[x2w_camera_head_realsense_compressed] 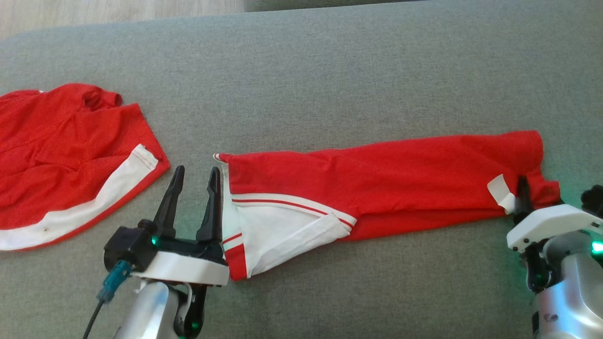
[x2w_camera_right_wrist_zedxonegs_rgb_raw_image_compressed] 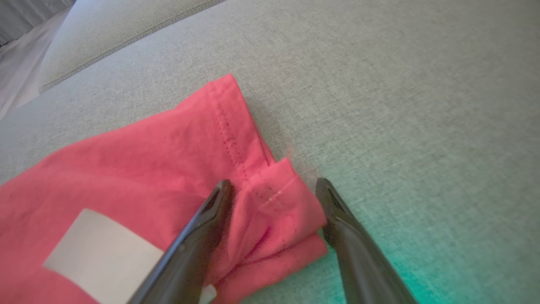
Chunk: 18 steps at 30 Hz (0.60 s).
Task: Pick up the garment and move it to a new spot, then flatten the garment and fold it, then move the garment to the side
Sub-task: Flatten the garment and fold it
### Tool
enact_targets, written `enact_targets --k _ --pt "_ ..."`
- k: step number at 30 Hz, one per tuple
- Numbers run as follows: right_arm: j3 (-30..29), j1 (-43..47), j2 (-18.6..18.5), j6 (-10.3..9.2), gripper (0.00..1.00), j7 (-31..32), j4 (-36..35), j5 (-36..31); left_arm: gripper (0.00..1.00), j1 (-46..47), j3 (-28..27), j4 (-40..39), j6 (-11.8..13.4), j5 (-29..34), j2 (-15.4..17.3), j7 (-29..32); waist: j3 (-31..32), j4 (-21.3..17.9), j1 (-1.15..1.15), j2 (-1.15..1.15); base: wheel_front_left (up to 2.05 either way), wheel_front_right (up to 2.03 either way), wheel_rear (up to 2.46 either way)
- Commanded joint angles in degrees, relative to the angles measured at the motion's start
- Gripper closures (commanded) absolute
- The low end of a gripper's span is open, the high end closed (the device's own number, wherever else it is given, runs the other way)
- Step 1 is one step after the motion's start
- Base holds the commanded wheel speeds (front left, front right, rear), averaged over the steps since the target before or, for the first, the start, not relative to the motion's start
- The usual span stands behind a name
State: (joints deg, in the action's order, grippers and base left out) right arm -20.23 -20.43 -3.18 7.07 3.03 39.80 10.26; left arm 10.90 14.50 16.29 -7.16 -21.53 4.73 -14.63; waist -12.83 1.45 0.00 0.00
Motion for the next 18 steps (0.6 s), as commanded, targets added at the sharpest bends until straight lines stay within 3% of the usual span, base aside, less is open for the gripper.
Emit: enact_targets --k 1,2,3,4,10,18 --pt "3.45 -0.04 0.29 0.42 0.00 0.73 0.53 1.29 0.00 2.30 -2.26 -1.72 -0.32 0.05 0.40 -0.37 -0.01 -0.14 0.00 0.00 0.00 0.00 0.00" --pt "4.13 0.04 0.30 0.42 0.35 0.82 0.69 1.74 0.00 2.30 -2.32 -1.74 -0.32 0.07 0.41 -0.37 0.01 -0.20 0.00 0.00 0.00 0.00 0.00" --pt "4.13 0.04 0.30 0.42 0.35 0.82 0.69 1.74 0.00 2.30 -2.32 -1.74 -0.32 0.07 0.41 -0.37 0.01 -0.20 0.00 0.00 0.00 0.00 0.00" --pt "4.67 0.11 0.30 0.42 1.00 0.85 0.75 2.15 0.00 2.29 -2.41 -1.75 -0.32 0.10 0.43 -0.37 0.06 -0.26 0.00 0.00 0.00 0.00 0.00" --pt "4.01 0.10 0.30 0.42 1.00 -0.13 -1.16 1.13 0.00 1.97 -2.69 -1.61 -0.32 0.29 0.49 -0.37 0.78 -0.48 0.00 0.00 0.00 0.00 0.00" --pt "-6.00 -0.65 0.30 0.42 1.00 -0.04 -6.91 -5.90 0.00 1.19 -2.77 -1.57 -0.33 0.21 0.52 -0.37 2.46 -0.20 0.00 0.00 0.00 0.00 0.00"
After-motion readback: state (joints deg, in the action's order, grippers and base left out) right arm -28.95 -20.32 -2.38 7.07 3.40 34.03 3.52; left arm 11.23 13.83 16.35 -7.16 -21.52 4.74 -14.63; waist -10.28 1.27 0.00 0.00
